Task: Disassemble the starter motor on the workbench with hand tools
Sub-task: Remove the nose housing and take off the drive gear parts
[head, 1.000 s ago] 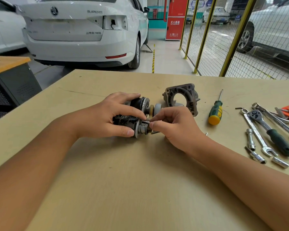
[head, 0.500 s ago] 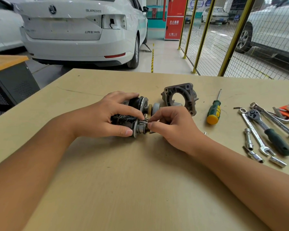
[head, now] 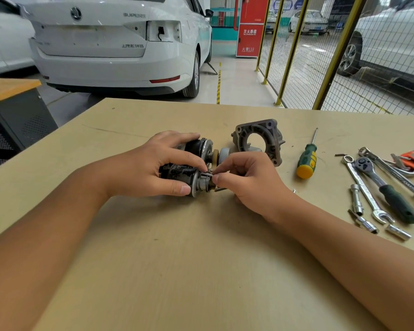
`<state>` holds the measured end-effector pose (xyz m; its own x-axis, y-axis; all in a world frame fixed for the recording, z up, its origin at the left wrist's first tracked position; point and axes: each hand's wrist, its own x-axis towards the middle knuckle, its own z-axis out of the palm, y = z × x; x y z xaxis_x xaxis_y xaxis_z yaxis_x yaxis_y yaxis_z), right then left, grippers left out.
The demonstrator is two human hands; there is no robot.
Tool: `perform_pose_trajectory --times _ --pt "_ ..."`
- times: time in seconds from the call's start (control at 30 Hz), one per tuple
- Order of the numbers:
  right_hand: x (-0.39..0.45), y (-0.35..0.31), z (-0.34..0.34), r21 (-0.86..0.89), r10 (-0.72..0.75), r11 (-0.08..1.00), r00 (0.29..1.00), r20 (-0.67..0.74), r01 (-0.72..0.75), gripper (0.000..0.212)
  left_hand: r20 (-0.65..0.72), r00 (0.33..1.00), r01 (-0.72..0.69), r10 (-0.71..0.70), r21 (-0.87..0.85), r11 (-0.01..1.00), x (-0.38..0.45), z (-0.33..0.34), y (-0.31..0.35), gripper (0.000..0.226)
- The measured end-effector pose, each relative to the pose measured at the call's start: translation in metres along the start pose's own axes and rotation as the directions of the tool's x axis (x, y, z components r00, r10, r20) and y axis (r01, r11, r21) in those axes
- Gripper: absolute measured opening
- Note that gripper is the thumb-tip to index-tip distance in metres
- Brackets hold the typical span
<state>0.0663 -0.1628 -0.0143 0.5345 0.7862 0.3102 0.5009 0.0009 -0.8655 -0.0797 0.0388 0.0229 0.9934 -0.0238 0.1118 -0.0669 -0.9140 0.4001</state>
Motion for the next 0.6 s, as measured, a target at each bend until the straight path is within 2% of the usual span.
perform_pose_trajectory --times 0.27,0.4,0.5,0.6 --pt "0.0001 0.0011 -0.0013 -0.027 -0.057 0.998 0.998 0.023 0.058 0.007 -0.004 1.0 -0.004 0.004 0.002 1.0 0.0003 0.0006 -0.0015 0.049" --pt "0.0016 0.0024 -0.0005 -0.135 -0.154 0.979 0.988 0.018 0.155 0.006 -0.017 1.0 -0.014 0.014 0.004 1.0 0.0008 0.0021 -0.0029 0.048" --pt "0.0008 0.0004 -0.0012 -0.283 -0.301 0.913 0.954 0.017 0.293 0.007 -0.028 1.0 -0.009 0.009 -0.009 1.0 0.0013 0.0047 -0.0024 0.046" --pt "-0.0004 -0.003 -0.0025 -0.416 -0.417 0.812 0.906 0.076 0.409 0.007 -0.043 0.999 0.016 -0.016 -0.016 1.0 0.0027 0.0095 0.0004 0.041"
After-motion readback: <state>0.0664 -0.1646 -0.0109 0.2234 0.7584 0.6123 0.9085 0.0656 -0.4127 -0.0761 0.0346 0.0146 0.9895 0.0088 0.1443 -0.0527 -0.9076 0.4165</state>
